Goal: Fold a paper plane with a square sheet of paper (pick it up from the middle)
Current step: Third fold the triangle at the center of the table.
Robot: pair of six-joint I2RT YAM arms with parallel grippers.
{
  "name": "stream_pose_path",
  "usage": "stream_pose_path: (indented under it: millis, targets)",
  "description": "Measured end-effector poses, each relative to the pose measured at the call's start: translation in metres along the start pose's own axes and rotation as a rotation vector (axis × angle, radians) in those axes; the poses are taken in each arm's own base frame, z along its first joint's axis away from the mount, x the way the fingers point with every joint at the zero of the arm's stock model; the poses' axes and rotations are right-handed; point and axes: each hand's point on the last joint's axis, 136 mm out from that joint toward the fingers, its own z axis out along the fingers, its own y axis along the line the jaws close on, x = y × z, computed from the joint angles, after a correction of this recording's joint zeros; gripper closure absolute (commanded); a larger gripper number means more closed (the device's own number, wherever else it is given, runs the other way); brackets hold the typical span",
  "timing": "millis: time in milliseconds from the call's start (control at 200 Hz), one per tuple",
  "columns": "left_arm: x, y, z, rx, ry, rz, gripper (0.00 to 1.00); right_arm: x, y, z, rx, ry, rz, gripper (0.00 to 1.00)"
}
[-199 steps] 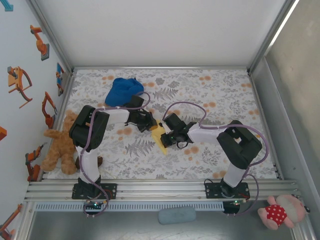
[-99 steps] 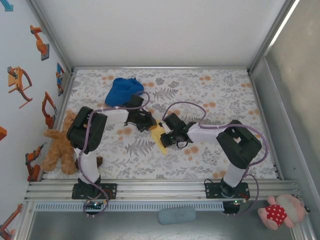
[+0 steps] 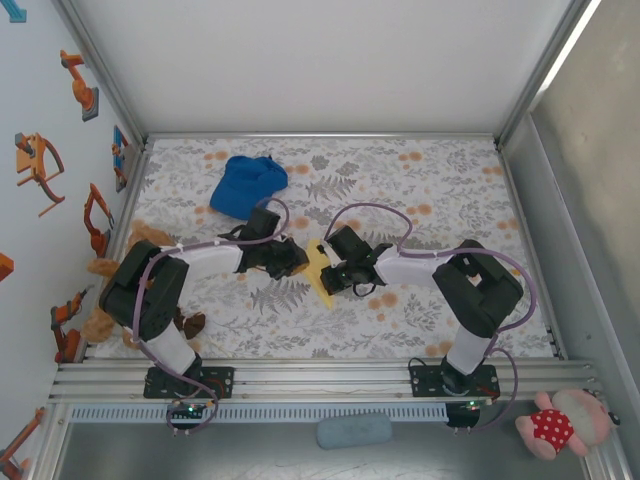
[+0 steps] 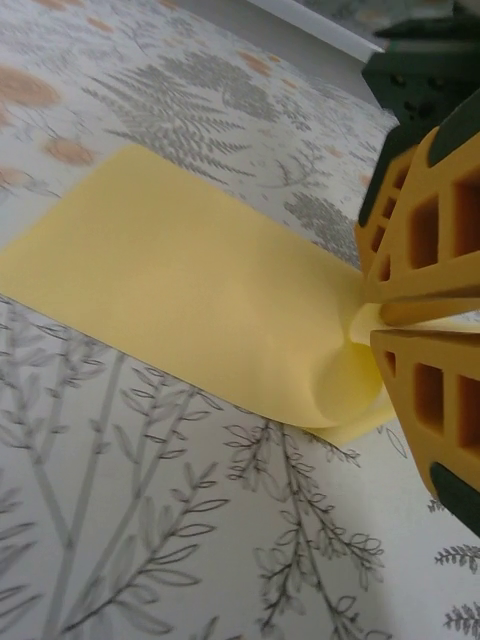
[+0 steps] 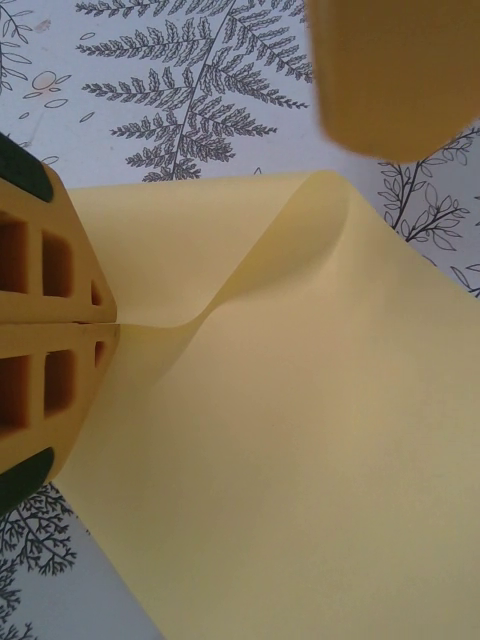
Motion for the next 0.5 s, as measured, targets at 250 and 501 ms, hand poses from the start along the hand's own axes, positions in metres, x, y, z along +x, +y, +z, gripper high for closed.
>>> stream_pose_path:
  millis: [250, 501]
  targets:
    - [0.010, -0.009, 0.008, 0.042, 0.011, -0.001, 0.91, -0.001, 0.000, 0.001, 0.000, 0.000, 0.000, 1.00]
    - [0.016, -0.001, 0.015, 0.027, 0.029, -0.009, 0.91, -0.002, 0.000, 0.001, 0.000, -0.001, 0.001, 1.00]
